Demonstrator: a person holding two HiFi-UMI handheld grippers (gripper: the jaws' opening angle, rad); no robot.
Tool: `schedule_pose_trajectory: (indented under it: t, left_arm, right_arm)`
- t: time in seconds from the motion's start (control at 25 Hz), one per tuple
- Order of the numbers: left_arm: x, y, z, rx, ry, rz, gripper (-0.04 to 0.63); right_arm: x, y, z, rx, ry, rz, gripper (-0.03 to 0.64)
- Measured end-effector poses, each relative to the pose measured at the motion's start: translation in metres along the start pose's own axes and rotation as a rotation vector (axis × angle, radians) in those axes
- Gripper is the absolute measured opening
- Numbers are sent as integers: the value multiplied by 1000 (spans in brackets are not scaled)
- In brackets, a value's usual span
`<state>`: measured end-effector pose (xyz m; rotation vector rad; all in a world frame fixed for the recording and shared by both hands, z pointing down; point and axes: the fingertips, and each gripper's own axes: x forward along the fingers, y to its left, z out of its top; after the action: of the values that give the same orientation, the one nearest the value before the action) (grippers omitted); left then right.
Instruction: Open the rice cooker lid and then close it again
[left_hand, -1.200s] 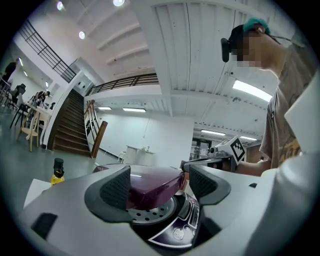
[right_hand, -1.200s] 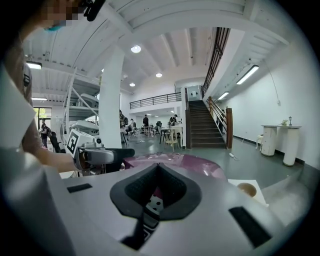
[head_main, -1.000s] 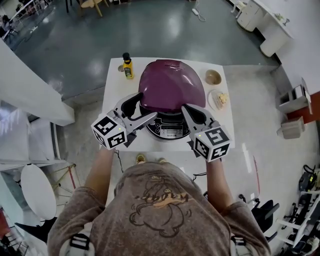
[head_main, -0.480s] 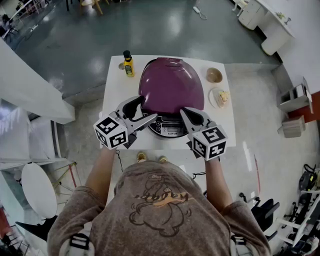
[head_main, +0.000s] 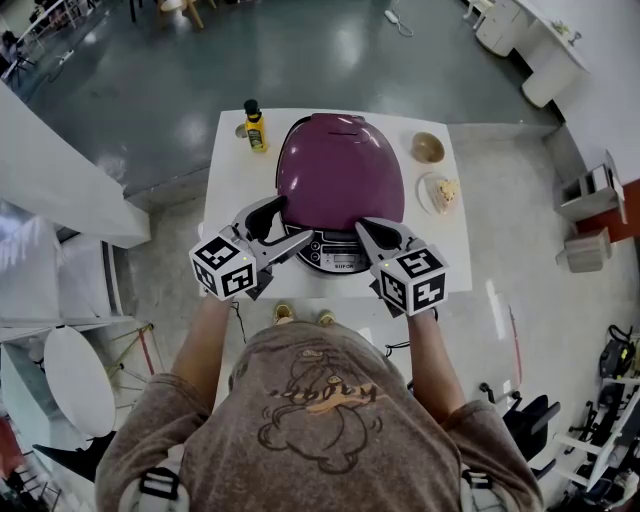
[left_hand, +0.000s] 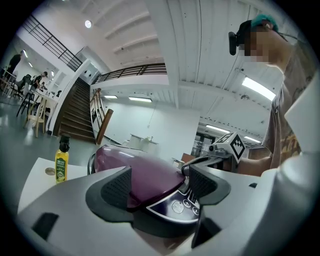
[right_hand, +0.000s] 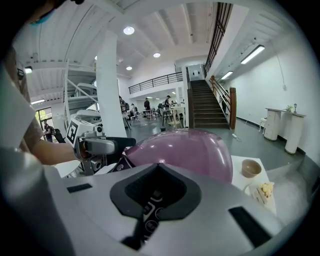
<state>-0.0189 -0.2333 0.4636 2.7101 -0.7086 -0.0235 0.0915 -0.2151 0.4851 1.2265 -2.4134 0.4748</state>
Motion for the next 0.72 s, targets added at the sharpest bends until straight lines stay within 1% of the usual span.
schedule_pose_trajectory:
  t: [0.12,0.4,0.6,0.72]
  left_arm:
    - [-1,0,-2,-2,4,1,379]
    - [-5,-1,-3,0,4,3,379]
    - [4,-1,-3,-14,16,8,379]
    - [5,-1,-4,-18,15,14,379]
  right_arm:
    - [1,2,-2,-10,23,1,5]
    - [1,6,-4,1,35,13,5]
    - [1,-2,-6,-32,79,20,3]
    - [1,-3,-7,-21,86,21,2]
